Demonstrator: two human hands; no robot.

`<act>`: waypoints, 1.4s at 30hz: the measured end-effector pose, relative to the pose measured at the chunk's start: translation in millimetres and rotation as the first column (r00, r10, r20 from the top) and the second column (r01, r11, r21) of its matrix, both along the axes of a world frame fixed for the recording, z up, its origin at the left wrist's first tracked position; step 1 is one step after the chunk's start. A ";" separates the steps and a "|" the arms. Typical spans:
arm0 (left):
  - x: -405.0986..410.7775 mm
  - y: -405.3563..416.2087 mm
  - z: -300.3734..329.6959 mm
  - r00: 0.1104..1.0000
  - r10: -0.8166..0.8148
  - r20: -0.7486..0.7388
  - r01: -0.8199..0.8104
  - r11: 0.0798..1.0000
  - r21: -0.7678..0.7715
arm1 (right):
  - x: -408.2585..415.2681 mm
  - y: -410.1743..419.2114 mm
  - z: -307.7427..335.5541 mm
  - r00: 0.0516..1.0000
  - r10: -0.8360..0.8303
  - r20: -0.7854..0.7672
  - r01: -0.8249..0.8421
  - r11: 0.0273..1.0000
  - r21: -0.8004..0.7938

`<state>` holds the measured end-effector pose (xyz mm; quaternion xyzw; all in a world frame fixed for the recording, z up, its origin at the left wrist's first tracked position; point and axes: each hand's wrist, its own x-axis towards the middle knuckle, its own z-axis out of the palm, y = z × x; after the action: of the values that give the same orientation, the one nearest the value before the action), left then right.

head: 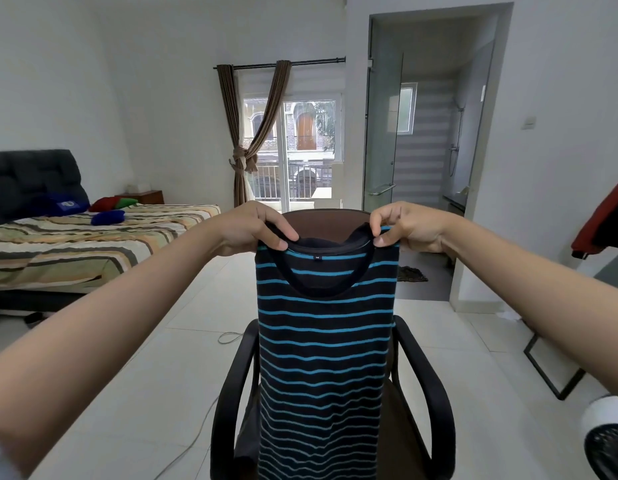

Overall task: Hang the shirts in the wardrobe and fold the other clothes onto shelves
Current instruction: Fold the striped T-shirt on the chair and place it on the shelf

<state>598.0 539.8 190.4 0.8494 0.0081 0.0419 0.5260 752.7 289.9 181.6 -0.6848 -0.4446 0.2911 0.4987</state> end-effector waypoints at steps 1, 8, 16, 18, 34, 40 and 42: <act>0.1 1.0 0.7 1.000 -0.003 -0.004 0.003 1.000 -0.005 | 0.7 -0.2 0.4 1.000 0.006 -0.009 -0.006 1.000 0.006; 0.7 4.8 7.3 0.999 0.047 0.019 -0.049 0.993 0.111 | 1.5 2.3 3.1 0.998 -0.064 -0.011 0.064 0.998 0.027; 2.0 10.7 15.7 0.999 -0.042 0.024 0.028 0.904 0.426 | -0.7 10.3 7.4 0.975 -0.115 0.189 0.128 0.990 -0.058; 3.8 10.4 13.8 0.998 -0.056 0.028 0.037 0.892 0.451 | -2.8 13.8 10.8 0.968 -0.093 0.235 0.119 0.988 -0.101; 25.0 42.3 5.3 0.992 -0.104 0.064 0.069 0.908 0.413 | 3.9 42.7 18.2 0.937 -0.063 0.343 0.135 0.972 -0.191; 58.0 54.1 3.9 0.993 -0.077 0.086 0.031 0.894 0.446 | 38.0 58.7 8.5 0.942 -0.127 0.310 0.175 0.975 -0.135; 72.4 59.8 4.8 0.994 -0.064 0.092 0.016 0.893 0.449 | 54.3 65.2 6.2 0.943 -0.132 0.306 0.176 0.977 -0.120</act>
<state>670.4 599.5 195.2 0.9442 -0.0469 0.0760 0.3170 807.0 355.1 187.7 -0.7879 -0.4370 0.1766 0.3963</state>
